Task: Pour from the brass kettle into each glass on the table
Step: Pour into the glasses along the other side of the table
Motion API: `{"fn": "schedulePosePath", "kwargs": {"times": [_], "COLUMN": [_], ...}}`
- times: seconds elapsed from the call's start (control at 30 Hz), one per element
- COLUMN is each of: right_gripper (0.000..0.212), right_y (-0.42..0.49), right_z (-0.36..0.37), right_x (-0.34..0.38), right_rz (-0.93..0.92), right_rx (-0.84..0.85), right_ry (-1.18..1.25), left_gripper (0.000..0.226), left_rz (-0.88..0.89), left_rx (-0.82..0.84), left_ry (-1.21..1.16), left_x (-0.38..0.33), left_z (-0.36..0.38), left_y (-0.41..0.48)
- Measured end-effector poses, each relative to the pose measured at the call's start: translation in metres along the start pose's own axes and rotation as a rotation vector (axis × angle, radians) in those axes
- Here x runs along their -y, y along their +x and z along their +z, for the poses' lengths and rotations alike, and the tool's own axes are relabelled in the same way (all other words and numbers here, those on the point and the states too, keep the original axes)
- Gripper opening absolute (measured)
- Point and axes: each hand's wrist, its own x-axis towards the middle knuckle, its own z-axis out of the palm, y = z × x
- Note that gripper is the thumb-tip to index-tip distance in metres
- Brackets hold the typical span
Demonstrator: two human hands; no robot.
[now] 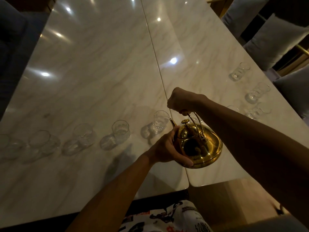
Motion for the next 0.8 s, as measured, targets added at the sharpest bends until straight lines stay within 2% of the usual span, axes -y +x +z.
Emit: {"fn": "schedulePosePath", "kwargs": {"times": [0.4,0.57,0.8], "right_gripper": [0.021,0.025,0.029], "right_y": [-0.004,-0.008,-0.026], "right_z": [0.003,0.006,0.008], "right_x": [-0.003,-0.011,-0.029], "right_rz": [-0.005,-0.004,-0.11], "right_rx": [-0.011,-0.051,-0.111], "right_ry": [0.045,0.106,0.201], "left_gripper": [0.097,0.106,0.115], "left_rz": [0.081,0.181,0.145], "left_rx": [0.006,-0.002,-0.012], "left_ry": [0.089,0.251,0.465], "left_x": [0.001,0.004,0.011], "left_z": [-0.002,-0.003,-0.005], "left_y": [-0.002,-0.005,-0.006]}}
